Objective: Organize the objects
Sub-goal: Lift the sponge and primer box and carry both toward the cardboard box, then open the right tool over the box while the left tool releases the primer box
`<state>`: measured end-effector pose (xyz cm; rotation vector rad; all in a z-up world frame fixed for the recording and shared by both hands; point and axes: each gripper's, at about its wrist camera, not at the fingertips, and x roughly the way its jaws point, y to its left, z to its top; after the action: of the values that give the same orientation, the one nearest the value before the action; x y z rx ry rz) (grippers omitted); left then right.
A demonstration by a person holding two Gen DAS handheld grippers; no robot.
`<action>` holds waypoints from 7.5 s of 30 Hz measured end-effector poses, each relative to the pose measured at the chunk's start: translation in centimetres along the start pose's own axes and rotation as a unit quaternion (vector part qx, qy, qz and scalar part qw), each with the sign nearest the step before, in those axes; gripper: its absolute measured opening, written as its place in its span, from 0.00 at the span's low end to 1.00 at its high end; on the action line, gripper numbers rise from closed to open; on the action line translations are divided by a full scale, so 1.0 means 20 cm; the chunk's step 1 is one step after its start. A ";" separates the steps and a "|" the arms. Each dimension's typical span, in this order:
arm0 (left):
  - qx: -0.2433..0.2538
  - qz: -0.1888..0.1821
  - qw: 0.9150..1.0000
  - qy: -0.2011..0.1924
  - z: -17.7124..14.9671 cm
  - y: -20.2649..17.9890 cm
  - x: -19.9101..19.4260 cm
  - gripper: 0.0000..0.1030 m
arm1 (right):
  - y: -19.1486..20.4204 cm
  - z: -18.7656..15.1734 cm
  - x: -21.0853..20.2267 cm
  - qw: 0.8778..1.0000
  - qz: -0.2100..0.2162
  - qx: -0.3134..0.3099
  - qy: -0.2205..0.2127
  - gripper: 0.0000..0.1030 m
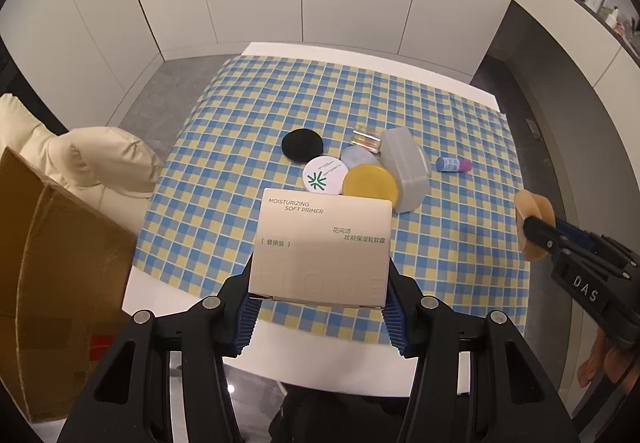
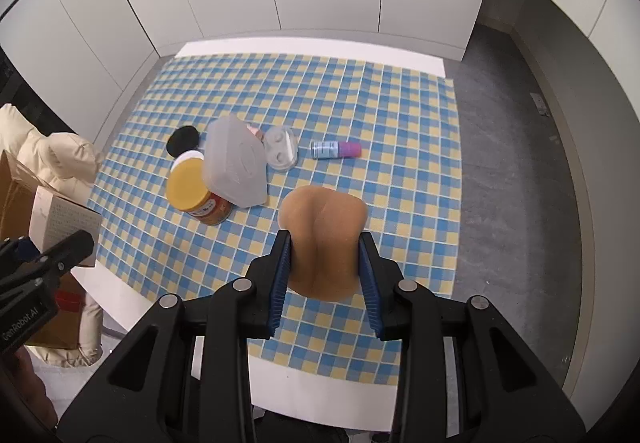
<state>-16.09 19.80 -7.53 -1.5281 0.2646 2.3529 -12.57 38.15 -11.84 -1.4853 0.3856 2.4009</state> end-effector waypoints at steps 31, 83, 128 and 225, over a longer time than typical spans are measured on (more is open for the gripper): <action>0.000 -0.012 0.997 -0.072 -0.19 -0.02 -0.45 0.51 | 0.10 -0.14 -0.50 0.997 0.009 -0.042 -0.070 0.33; -0.047 -0.015 0.993 -0.105 -0.22 0.22 -0.40 0.51 | 0.30 -0.10 -0.54 0.990 0.034 -0.082 -0.108 0.33; -0.109 0.032 0.985 -0.129 -0.31 0.65 -0.45 0.51 | 0.79 -0.06 -0.49 0.979 0.081 -0.155 -0.108 0.33; -0.257 0.156 0.936 -0.185 -0.99 1.61 -0.89 1.00 | 2.25 -0.45 -0.61 0.900 0.211 -0.366 -0.111 0.33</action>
<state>-4.19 -19.68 -0.01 -1.2596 -0.2375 3.0823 -17.18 -8.00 -1.40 -1.4542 -0.3377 3.2569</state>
